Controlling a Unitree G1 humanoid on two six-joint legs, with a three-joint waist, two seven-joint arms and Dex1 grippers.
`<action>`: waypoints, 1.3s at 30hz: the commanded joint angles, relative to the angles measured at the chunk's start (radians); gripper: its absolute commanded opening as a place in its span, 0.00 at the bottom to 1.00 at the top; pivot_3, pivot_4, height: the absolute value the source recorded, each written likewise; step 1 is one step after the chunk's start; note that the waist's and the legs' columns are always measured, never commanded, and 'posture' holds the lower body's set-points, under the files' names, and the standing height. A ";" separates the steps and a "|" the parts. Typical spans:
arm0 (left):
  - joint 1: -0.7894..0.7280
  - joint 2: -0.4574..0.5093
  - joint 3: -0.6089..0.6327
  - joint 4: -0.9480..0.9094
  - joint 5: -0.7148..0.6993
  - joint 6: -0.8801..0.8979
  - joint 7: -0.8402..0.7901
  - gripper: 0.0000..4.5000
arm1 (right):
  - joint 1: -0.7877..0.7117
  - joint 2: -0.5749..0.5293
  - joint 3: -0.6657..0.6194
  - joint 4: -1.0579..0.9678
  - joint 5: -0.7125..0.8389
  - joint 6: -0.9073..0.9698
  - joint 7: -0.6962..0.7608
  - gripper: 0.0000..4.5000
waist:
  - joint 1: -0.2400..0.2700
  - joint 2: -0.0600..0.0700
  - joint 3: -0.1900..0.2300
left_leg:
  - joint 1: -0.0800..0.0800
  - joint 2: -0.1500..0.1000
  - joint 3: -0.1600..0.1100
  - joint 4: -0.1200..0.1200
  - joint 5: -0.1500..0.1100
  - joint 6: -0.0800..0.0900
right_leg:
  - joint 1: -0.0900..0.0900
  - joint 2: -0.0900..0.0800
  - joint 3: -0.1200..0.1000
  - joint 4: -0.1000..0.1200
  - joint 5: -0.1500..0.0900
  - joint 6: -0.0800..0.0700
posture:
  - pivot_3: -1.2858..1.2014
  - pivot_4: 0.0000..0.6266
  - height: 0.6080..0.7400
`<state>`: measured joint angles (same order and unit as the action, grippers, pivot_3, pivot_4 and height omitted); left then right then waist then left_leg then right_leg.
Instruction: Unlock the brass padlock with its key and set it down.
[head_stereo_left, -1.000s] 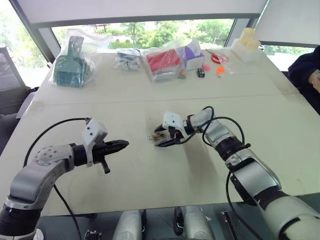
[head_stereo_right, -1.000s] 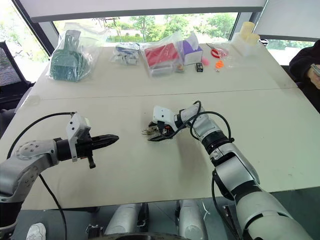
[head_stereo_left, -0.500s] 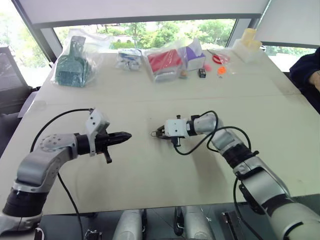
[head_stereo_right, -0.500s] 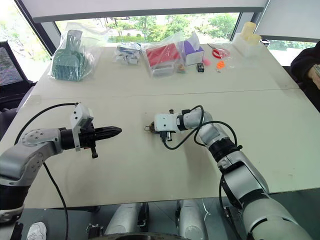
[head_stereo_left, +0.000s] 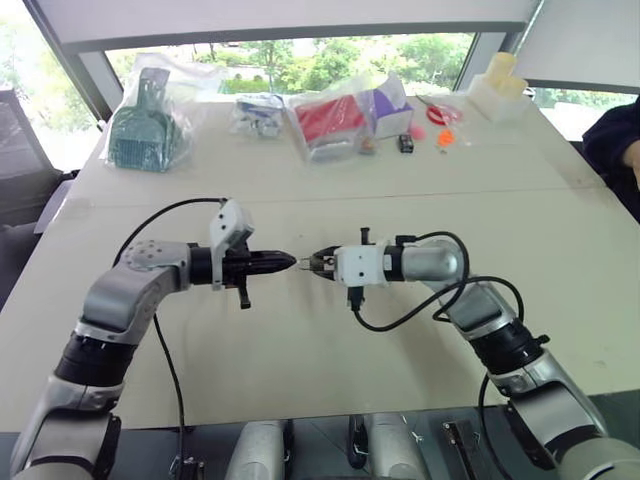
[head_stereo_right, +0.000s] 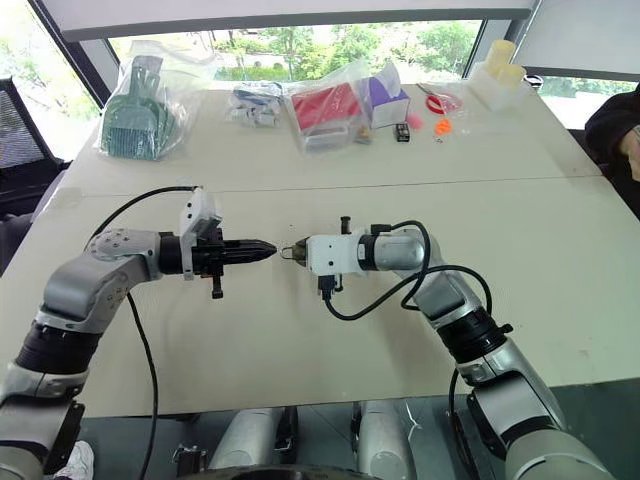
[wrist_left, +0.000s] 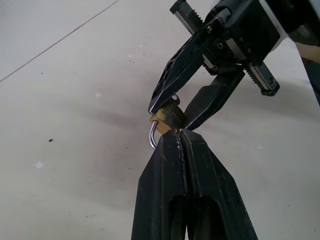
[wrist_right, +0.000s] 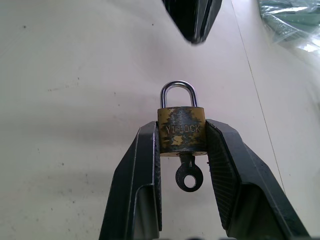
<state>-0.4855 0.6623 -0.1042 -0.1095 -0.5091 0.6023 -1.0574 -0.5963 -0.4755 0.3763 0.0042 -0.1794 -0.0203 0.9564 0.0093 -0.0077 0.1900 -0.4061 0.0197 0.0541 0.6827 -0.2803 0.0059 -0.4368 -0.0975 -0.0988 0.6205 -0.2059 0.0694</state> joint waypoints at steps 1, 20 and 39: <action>-0.031 -0.007 0.012 0.003 -0.003 -0.005 -0.013 0.18 | 0.000 0.001 -0.023 -0.061 0.022 0.022 -0.009 0.16 | 0.001 0.000 0.000 | 0.000 0.000 0.000 0.000 0.000 0.000 | 0.000 0.000 0.000 0.000 0.000 0.000 | 0.52 0.24 1.00; -0.030 -0.033 0.012 0.064 0.050 -0.057 -0.031 0.99 | -0.012 -0.002 -0.016 -0.080 0.026 0.031 0.000 0.16 | 0.001 0.000 0.000 | 0.000 0.000 0.000 0.000 0.000 0.000 | 0.000 0.000 0.000 0.000 0.000 0.000 | 0.52 0.24 1.00; -0.015 -0.040 0.019 0.076 0.061 -0.085 -0.039 0.24 | -0.005 0.017 -0.016 -0.055 0.049 0.067 0.006 0.16 | 0.001 0.000 0.000 | 0.000 -0.001 0.000 0.000 0.000 0.000 | 0.000 0.000 0.000 0.000 0.000 0.000 | 0.52 0.24 1.00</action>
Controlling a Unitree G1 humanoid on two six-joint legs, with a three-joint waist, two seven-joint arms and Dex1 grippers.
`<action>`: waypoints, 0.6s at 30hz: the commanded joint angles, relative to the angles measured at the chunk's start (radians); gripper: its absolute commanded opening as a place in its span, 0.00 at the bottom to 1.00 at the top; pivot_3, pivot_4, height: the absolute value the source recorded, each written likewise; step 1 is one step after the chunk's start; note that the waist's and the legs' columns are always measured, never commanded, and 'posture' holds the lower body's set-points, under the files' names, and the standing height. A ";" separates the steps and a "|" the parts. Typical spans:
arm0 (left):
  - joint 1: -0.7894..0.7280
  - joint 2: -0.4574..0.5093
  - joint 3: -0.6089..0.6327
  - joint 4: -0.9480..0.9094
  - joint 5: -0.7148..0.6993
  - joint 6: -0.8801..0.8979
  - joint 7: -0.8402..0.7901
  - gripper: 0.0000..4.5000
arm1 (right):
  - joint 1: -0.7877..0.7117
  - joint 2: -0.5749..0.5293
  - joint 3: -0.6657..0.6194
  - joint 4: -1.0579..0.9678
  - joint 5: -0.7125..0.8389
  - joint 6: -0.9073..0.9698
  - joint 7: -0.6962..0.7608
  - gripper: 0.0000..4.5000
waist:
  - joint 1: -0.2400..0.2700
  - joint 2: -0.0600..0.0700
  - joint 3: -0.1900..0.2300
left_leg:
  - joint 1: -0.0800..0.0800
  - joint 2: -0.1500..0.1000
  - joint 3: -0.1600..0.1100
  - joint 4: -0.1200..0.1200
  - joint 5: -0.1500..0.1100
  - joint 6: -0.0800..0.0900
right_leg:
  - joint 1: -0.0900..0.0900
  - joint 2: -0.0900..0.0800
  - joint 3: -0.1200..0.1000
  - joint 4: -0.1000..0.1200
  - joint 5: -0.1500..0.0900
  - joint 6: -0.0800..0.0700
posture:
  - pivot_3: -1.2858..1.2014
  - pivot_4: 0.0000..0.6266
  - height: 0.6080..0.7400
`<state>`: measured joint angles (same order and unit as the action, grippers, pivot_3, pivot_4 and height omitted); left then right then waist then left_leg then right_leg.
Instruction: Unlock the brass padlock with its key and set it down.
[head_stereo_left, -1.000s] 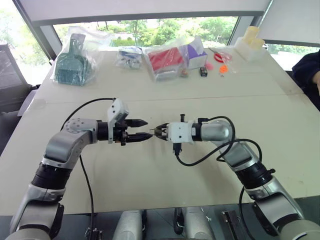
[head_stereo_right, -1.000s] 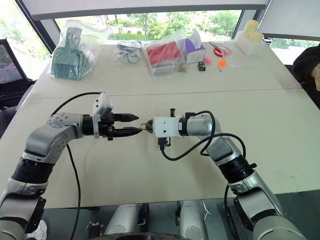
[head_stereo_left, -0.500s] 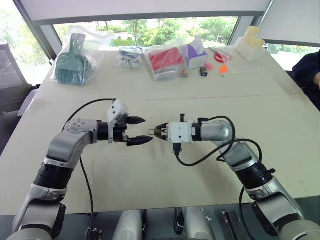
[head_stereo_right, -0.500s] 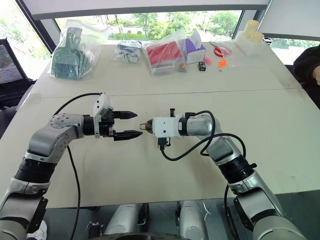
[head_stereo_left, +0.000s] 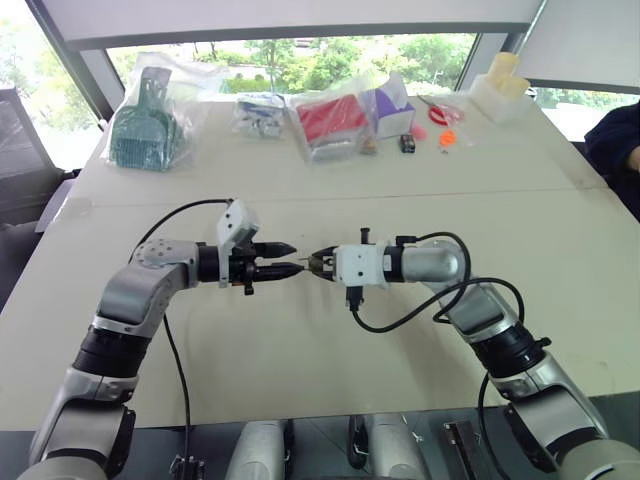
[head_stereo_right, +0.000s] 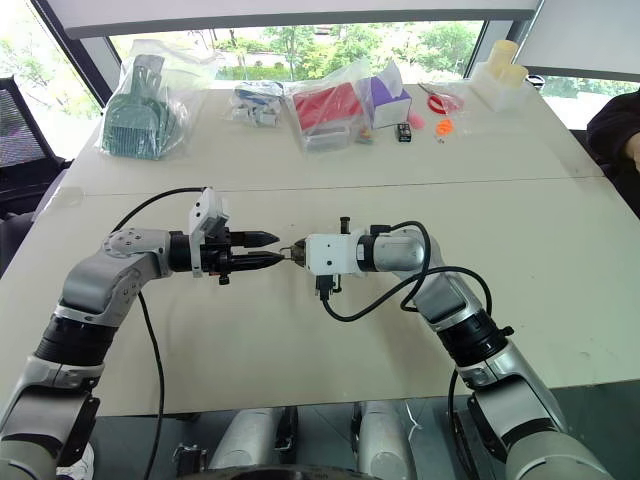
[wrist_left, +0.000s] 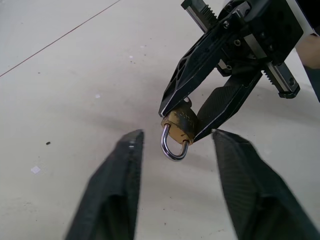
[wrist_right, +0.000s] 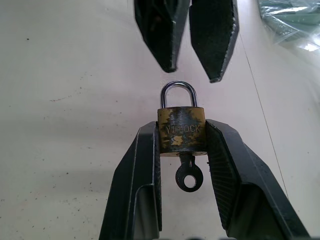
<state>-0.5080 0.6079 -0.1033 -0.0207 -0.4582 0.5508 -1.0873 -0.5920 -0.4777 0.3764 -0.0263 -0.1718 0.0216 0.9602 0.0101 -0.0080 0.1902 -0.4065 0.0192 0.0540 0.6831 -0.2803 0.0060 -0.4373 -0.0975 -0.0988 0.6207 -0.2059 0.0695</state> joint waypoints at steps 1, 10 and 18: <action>0.013 0.021 0.020 -0.015 0.013 -0.038 -0.013 0.16 | -0.006 0.032 -0.015 -0.002 0.050 0.037 0.000 0.16 | 0.000 0.000 0.000 | 0.000 0.000 0.000 0.000 0.000 0.000 | 0.000 0.000 0.000 0.000 0.000 0.000 | 0.52 0.24 1.00; 0.047 0.046 0.032 -0.048 0.028 -0.047 0.008 0.00 | -0.092 0.117 0.030 0.306 0.014 -0.031 -0.015 0.40 | -0.003 0.000 0.000 | 0.000 0.000 0.000 0.000 0.000 0.000 | -0.001 0.000 0.000 0.001 0.000 0.000 | 0.52 0.24 1.00; 0.016 -0.002 -0.016 0.012 0.077 -0.103 0.010 0.06 | -0.085 0.041 0.004 0.220 0.069 0.049 0.088 1.00 | 0.001 0.000 0.000 | 0.000 0.000 0.000 0.000 0.000 0.000 | 0.000 0.000 0.000 0.001 0.000 0.000 | 0.52 0.24 1.00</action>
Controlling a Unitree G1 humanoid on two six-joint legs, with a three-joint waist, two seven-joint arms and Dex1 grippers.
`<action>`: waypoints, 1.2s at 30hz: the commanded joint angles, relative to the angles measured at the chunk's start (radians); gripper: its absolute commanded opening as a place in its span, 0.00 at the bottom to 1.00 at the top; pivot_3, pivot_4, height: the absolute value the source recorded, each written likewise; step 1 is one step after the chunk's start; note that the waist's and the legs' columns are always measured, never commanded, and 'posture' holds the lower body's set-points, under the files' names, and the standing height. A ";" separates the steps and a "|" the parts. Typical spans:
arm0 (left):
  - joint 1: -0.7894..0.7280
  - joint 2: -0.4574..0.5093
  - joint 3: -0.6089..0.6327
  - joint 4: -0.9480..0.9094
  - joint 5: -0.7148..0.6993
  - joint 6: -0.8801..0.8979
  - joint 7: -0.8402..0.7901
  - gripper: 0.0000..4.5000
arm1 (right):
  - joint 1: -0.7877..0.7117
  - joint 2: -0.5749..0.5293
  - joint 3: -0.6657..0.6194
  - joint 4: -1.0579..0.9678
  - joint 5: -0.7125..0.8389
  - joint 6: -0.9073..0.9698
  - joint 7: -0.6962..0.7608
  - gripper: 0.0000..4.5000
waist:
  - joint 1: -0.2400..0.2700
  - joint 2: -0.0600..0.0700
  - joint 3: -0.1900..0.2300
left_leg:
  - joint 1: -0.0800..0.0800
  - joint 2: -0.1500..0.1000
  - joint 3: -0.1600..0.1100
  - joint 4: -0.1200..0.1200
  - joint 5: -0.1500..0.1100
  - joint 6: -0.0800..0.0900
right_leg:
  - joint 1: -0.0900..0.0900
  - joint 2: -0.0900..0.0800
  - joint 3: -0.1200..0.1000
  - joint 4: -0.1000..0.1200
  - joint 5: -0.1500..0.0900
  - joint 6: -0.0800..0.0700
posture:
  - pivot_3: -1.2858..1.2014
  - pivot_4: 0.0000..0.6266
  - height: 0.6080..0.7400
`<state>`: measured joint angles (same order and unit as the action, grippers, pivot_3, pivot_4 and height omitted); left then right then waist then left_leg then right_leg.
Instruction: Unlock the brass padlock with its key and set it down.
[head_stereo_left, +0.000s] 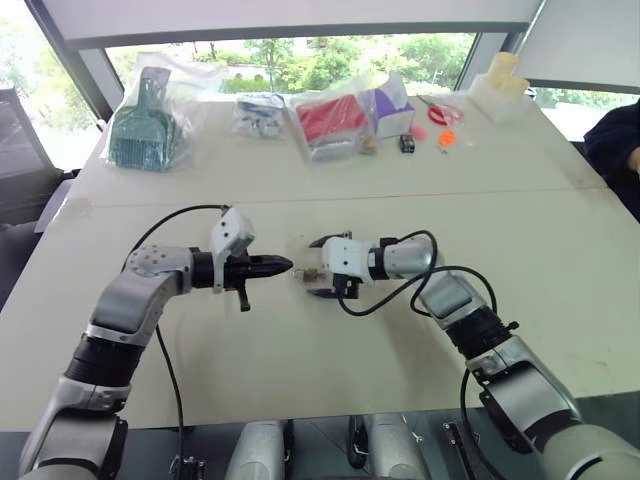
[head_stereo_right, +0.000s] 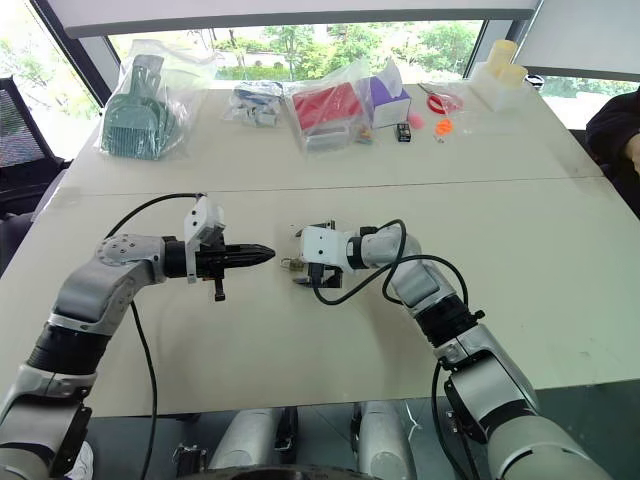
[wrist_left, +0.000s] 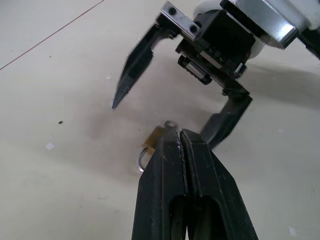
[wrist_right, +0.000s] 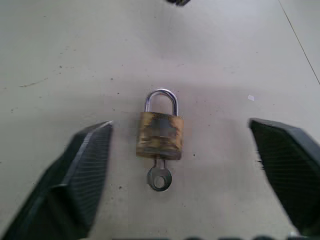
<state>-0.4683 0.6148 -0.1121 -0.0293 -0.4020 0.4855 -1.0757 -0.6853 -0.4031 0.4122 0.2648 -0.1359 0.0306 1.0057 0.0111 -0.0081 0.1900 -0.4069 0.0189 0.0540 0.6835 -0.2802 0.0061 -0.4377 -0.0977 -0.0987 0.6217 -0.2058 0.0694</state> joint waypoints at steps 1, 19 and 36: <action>-0.030 -0.014 -0.011 0.035 0.024 -0.045 -0.009 0.12 | 0.013 -0.047 -0.039 -0.091 0.041 0.058 0.051 1.00 | 0.001 0.000 0.000 | 0.000 0.000 0.000 0.000 0.000 0.000 | 0.000 0.000 0.000 0.000 0.000 0.000 | 0.52 0.24 1.00; -0.312 -0.172 -0.211 0.696 0.314 -0.536 -0.219 0.99 | 0.208 -0.226 -0.170 -0.578 0.194 0.461 0.044 1.00 | 0.001 -0.001 0.000 | 0.000 -0.001 0.000 0.001 0.000 0.000 | 0.000 0.000 -0.001 0.001 0.000 0.000 | 0.52 0.24 1.00; -0.420 -0.187 -0.192 0.974 0.386 -0.724 -0.234 0.17 | 0.170 -0.191 -0.132 -0.555 0.190 0.447 -0.021 1.00 | 0.000 -0.002 -0.002 | 0.003 0.000 -0.001 0.002 0.000 0.000 | 0.003 0.000 -0.001 0.003 0.001 -0.001 | 0.52 0.24 1.00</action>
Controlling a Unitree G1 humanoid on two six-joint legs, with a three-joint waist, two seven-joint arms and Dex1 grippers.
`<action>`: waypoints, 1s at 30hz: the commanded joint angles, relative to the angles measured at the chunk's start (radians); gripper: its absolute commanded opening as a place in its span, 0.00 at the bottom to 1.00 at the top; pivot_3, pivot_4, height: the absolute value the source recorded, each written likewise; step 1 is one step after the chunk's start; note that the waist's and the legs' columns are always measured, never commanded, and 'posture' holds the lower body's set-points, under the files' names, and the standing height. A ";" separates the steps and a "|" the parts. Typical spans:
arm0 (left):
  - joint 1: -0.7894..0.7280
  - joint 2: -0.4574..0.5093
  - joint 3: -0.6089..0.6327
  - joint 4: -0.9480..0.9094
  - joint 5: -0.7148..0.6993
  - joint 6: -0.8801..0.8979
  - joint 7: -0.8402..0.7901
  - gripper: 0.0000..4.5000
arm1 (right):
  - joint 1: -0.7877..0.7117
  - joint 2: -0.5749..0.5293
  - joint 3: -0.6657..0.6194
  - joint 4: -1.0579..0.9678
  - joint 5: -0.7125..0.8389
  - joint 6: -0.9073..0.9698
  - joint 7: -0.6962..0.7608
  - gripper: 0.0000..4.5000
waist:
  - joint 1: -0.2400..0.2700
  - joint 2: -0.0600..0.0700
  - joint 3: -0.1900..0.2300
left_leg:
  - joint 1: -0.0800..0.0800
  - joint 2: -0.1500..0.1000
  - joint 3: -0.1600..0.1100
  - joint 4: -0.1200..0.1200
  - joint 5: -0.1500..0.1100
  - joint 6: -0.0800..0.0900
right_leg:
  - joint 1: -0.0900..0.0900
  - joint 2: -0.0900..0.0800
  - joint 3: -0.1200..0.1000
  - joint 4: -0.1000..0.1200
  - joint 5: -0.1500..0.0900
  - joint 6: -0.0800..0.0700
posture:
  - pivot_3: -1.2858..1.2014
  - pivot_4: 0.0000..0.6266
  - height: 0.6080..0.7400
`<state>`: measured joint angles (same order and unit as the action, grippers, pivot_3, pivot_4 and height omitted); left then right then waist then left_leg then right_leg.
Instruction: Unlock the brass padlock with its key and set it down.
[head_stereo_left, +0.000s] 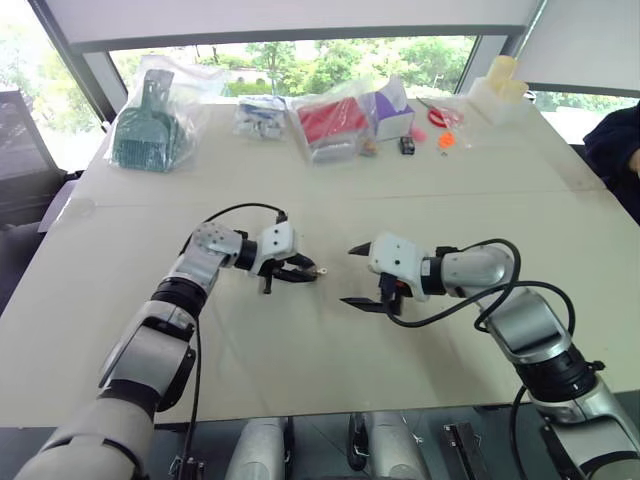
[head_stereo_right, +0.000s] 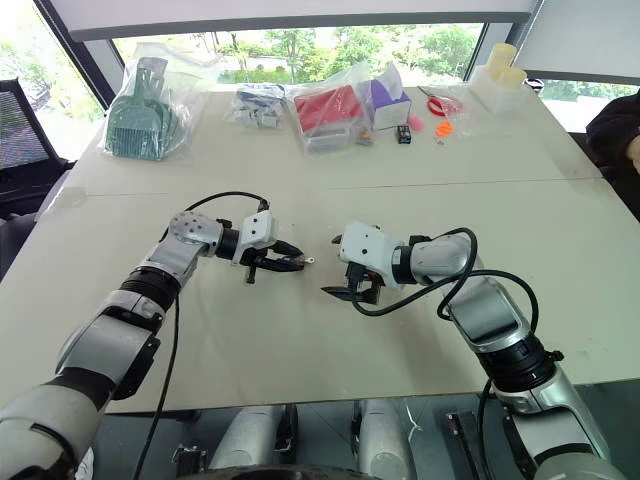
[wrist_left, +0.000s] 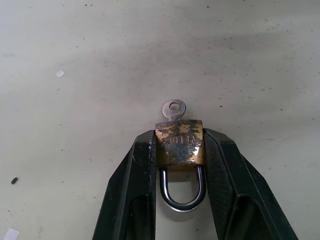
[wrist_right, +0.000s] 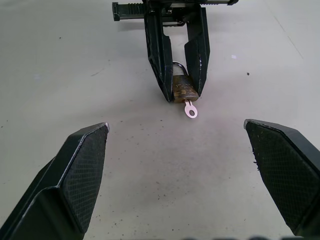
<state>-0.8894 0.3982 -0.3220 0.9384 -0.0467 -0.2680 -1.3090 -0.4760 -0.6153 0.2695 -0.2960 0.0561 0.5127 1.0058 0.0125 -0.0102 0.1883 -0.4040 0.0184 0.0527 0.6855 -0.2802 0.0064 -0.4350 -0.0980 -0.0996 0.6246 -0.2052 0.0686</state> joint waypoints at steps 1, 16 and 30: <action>0.000 0.029 0.028 -0.008 0.019 0.037 -0.004 0.17 | -0.047 0.031 0.015 0.018 -0.007 -0.041 -0.029 1.00 | -0.003 0.000 0.000 | 0.000 0.000 0.000 0.000 0.000 0.000 | 0.000 0.000 0.000 0.000 0.000 0.000 | 0.52 0.24 1.00; 0.102 0.071 0.132 -0.478 -0.125 0.422 -0.042 0.17 | -0.144 0.115 0.149 0.303 -0.297 -0.534 -0.237 0.88 | -0.002 0.000 0.001 | -0.005 -0.001 0.001 0.000 0.000 0.000 | -0.007 0.000 0.001 0.004 0.000 0.000 | 0.52 0.24 1.00; 0.133 0.084 0.125 -0.544 -0.100 0.390 0.001 0.17 | -0.153 0.151 0.136 0.315 -0.287 -0.544 -0.188 0.01 | -0.002 0.000 0.001 | -0.004 -0.001 0.001 0.000 0.000 0.000 | -0.006 0.000 0.001 0.004 0.000 0.000 | 0.52 0.24 1.00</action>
<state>-0.7550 0.4824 -0.2080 0.4255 -0.1417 0.1589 -1.3163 -0.6056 -0.4798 0.4238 0.0550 -0.2580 -0.0440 0.8044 0.0101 -0.0104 0.1891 -0.4083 0.0175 0.0537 0.6854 -0.2801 0.0064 -0.4415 -0.0980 -0.0987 0.6286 -0.2055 0.0688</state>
